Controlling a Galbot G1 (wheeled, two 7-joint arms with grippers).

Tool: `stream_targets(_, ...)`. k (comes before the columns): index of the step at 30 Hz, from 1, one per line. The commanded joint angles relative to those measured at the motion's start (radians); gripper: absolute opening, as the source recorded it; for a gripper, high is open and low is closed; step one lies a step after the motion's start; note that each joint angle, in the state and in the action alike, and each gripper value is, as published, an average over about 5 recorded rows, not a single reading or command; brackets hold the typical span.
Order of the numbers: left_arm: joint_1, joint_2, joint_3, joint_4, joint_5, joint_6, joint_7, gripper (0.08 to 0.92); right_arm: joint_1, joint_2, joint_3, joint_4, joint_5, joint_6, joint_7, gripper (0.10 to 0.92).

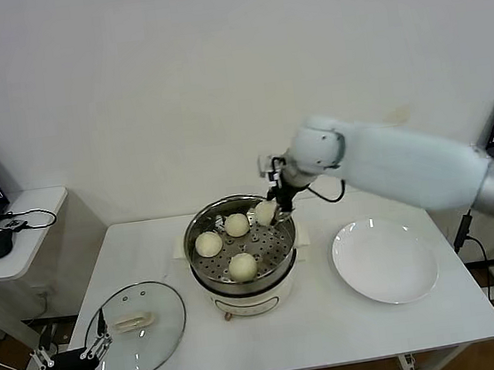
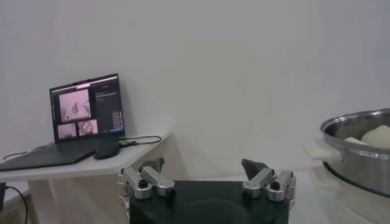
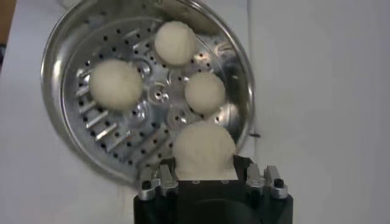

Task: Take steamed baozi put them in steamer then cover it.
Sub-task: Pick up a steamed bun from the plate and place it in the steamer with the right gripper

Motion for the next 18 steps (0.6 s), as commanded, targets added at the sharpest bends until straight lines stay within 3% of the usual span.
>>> stream_targets(1, -0.006, 0.001, 0.000, 0.017, -0.001, -0.001, 0.000, 0.823, -0.080, 0.127, -0.032, -0.073, 0.000, -0.067, 0.072, 0.602)
stream_targets(18, -0.016, 0.006, 0.001, 0.028, -0.004, -0.002, 0.000, 0.823, -0.118, 0.115, -0.019, -0.101, -0.061, -0.067, 0.084, 0.611)
